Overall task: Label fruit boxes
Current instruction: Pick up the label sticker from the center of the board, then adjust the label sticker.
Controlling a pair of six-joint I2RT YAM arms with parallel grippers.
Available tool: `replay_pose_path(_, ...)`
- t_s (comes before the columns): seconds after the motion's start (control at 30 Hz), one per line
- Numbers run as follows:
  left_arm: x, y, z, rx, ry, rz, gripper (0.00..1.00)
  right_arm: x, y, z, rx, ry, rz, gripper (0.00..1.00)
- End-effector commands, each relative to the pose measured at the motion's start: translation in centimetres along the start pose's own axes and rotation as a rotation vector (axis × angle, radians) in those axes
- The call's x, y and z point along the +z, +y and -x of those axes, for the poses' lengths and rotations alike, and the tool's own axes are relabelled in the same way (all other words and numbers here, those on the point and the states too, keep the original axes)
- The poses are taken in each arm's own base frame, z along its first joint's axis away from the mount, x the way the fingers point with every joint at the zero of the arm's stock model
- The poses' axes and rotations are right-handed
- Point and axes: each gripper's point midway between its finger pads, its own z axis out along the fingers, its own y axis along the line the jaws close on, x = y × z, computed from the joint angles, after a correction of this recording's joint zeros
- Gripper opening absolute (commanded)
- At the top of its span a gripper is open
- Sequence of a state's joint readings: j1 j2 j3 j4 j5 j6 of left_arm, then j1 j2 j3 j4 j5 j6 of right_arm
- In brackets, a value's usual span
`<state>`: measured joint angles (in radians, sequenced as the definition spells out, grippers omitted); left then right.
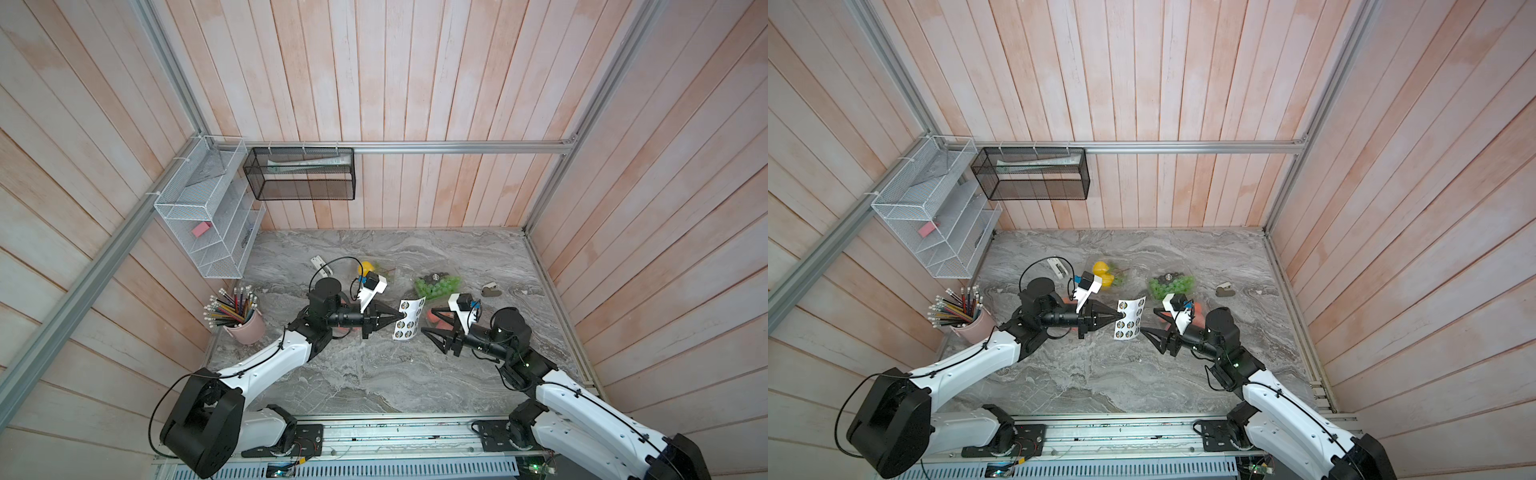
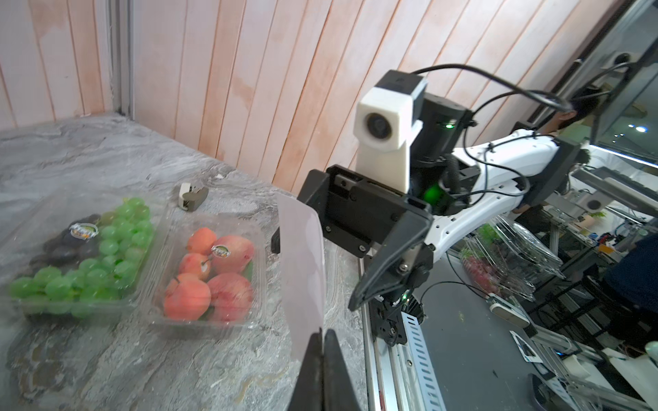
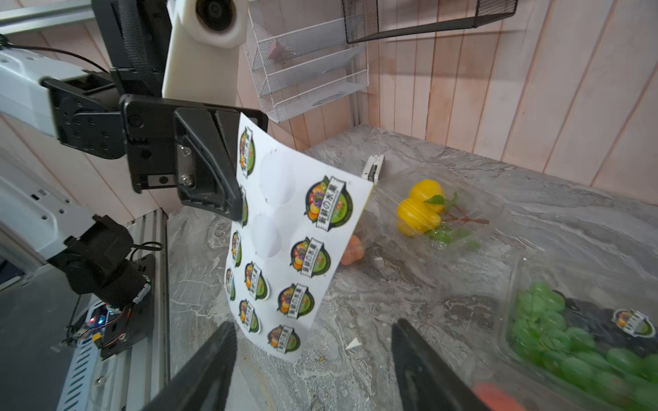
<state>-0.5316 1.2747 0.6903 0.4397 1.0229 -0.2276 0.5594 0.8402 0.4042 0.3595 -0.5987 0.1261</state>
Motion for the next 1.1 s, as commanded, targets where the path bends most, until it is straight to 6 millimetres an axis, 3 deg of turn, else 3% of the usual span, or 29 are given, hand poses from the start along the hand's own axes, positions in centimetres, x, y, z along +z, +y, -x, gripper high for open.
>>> replay_pose_path(0.0,-0.3,-2.1,0.7,0.086,-0.023,-0.085,0.00,-0.4,2.9,1.6,-0.054,-0.030,0.202,0.71)
replay_pose_path(0.27,-0.4,-2.9,0.7,0.121,-0.030,-0.132,0.00,0.1,4.2,2.1,-0.068,-0.010,0.351,0.67)
replay_pose_path(0.47,-0.4,-3.1,0.5,0.129,-0.026,-0.138,0.00,0.6,4.1,2.3,-0.066,0.015,0.372,0.63)
replay_pose_path(0.57,-0.4,-3.0,0.4,0.133,-0.026,-0.132,0.00,0.7,4.2,2.2,-0.063,0.027,0.383,0.55)
replay_pose_path(0.7,-0.3,-2.7,0.4,0.131,-0.028,-0.116,0.00,0.6,4.4,1.9,-0.066,0.033,0.398,0.32)
replay_pose_path(0.9,-0.3,-2.6,0.5,0.139,-0.033,-0.113,0.00,0.5,4.4,1.4,-0.054,0.045,0.397,0.15)
replay_pose_path(0.97,-0.3,-2.6,0.4,0.142,-0.031,-0.116,0.00,0.5,4.2,1.6,-0.061,0.042,0.390,0.02)
replay_pose_path(1.07,-0.3,-2.5,0.1,0.148,-0.024,-0.114,0.19,0.4,4.1,1.9,-0.081,0.030,0.383,0.00)
